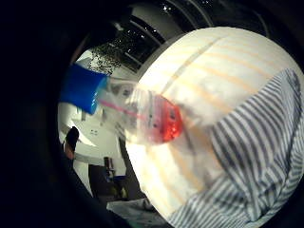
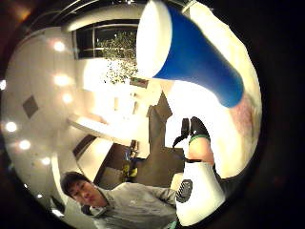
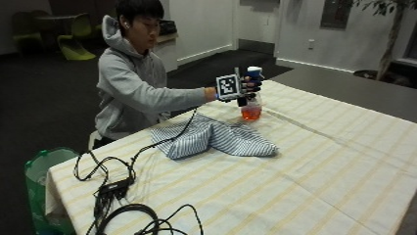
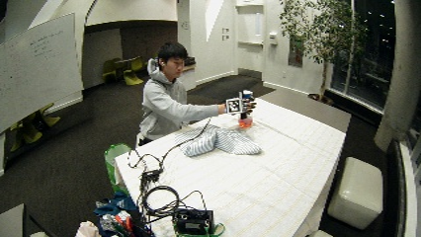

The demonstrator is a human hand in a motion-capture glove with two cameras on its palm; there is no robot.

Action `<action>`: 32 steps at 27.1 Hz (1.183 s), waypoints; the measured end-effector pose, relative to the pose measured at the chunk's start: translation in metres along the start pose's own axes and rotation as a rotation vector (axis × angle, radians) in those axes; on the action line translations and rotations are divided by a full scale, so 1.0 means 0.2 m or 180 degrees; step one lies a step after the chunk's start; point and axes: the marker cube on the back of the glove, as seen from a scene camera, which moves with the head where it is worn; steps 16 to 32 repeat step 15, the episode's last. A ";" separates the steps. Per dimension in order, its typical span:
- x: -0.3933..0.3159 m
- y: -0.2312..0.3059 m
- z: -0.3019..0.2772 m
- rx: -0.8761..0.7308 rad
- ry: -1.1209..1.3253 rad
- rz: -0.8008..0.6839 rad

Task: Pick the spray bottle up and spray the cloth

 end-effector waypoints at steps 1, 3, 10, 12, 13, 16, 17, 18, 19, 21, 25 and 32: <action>-0.01 0.04 -0.03 0.0021 0.0020 -0.0022; -0.03 0.13 -0.08 0.0081 0.0053 -0.0057; -0.06 0.39 -0.17 0.0282 0.0553 -0.0165; -0.07 0.48 -0.18 0.0269 0.0695 -0.0217; -0.08 0.53 -0.18 0.0258 0.0746 -0.0243; -0.08 0.59 -0.18 0.0248 0.0804 -0.0273; -0.08 0.59 -0.18 0.0248 0.0804 -0.0273; -0.08 0.59 -0.18 0.0248 0.0804 -0.0273; -0.08 0.59 -0.18 0.0248 0.0804 -0.0273; -0.08 0.59 -0.18 0.0248 0.0804 -0.0273; -0.08 0.59 -0.18 0.0248 0.0804 -0.0273; -0.08 0.59 -0.18 0.0248 0.0804 -0.0273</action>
